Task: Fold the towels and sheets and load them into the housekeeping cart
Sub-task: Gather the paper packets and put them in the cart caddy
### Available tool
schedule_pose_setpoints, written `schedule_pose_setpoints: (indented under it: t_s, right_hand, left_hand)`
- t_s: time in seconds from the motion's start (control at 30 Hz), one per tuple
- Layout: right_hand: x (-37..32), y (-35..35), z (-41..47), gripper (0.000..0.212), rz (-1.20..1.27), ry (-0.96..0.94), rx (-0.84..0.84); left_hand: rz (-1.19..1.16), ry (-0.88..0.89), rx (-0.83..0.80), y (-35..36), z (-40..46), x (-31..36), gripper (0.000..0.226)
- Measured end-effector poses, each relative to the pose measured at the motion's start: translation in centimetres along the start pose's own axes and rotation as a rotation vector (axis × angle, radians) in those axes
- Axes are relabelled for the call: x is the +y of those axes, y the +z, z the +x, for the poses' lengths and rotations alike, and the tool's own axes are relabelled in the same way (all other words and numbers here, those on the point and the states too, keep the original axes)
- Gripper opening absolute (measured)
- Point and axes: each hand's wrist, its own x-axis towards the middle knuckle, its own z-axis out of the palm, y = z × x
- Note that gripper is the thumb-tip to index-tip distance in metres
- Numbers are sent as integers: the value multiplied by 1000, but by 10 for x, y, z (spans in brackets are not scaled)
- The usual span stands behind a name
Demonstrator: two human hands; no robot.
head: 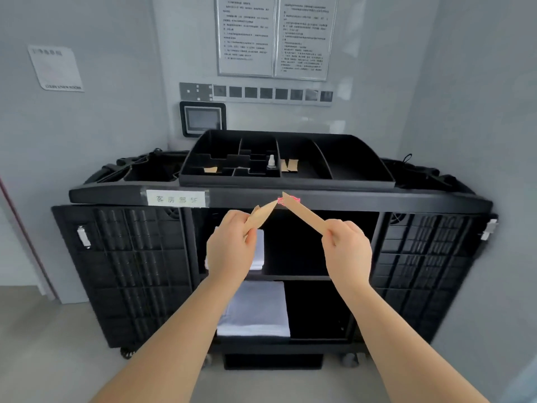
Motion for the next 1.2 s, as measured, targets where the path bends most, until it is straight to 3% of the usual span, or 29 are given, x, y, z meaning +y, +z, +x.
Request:
schedule_pose_setpoints:
  t_s: [0.47, 0.67, 0.83, 1.0, 1.2]
  right_hand:
    - [82, 111, 183, 13, 118, -24, 29]
    - [95, 164, 280, 13, 191, 7, 6]
    - [113, 197, 329, 18, 313, 53, -18]
    - [124, 227, 366, 19, 301, -63, -137]
    - [125, 255, 403, 20, 117, -401, -329]
  left_hand:
    - [-10, 88, 33, 167, 162, -42, 8]
    - [20, 134, 146, 210, 262, -65, 18]
    - [41, 146, 142, 241, 317, -76, 24]
    - [73, 114, 147, 265, 342, -92, 22]
    - [112, 80, 141, 284, 356, -105, 18]
